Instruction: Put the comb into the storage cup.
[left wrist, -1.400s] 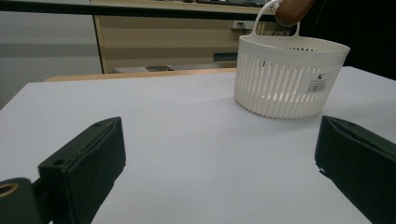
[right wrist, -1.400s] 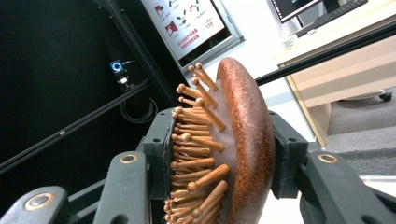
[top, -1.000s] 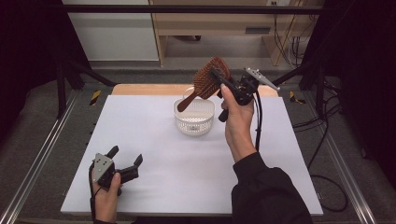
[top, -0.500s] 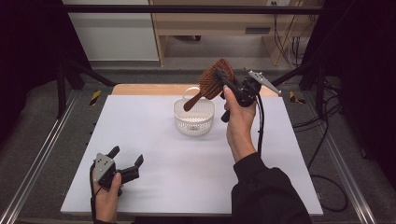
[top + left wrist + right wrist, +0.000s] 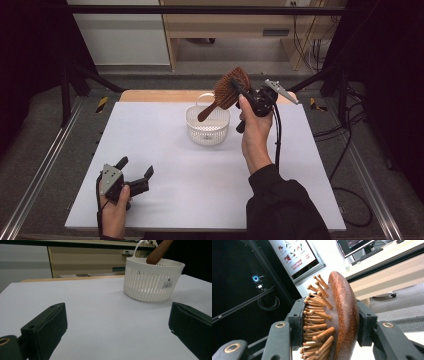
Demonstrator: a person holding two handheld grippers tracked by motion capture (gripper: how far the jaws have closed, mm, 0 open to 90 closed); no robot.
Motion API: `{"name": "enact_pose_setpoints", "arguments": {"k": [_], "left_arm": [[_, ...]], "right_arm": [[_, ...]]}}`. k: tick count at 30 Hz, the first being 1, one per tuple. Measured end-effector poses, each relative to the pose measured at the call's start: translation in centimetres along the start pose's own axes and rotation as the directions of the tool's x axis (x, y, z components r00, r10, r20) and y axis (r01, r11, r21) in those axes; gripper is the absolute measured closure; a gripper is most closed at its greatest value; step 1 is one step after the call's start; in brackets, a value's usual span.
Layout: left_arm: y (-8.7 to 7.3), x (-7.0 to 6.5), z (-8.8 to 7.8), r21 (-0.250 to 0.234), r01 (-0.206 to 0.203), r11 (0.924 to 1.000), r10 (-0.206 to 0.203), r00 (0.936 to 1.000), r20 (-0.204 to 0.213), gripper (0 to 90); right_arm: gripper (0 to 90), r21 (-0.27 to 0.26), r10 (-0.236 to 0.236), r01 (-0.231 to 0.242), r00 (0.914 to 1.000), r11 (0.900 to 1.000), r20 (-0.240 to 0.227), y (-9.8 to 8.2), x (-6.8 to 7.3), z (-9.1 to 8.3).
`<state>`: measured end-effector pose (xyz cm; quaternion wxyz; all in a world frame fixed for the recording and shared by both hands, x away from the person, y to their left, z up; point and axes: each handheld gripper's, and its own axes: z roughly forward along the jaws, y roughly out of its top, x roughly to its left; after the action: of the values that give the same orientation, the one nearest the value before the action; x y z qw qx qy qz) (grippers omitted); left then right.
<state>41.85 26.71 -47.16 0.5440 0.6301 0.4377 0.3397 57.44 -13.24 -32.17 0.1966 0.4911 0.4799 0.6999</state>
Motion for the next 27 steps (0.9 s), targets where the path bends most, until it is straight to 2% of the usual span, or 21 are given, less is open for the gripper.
{"name": "enact_pose_setpoints", "arguments": {"k": [9,13,27], "left_arm": [[0.0,0.0,-0.1,-0.010,0.007,0.9999,-0.007,0.9999,0.013,2.0],[0.1,-0.1,0.0,-0.013,-0.002,0.9999,0.003,0.9998,0.021,1.9],[0.0,-0.1,0.0,-0.013,-0.001,0.9999,0.001,0.9997,0.025,1.8]], "right_arm": [[51.5,0.007,0.003,-0.003,1.0000,1.000,0.000,-0.3,0.0,0.2],[51.4,0.016,0.000,0.000,1.0000,1.000,-0.007,-0.5,-0.1,0.3],[51.4,0.034,-0.005,0.005,1.0000,0.999,0.007,-1.5,-0.6,0.6]]}}
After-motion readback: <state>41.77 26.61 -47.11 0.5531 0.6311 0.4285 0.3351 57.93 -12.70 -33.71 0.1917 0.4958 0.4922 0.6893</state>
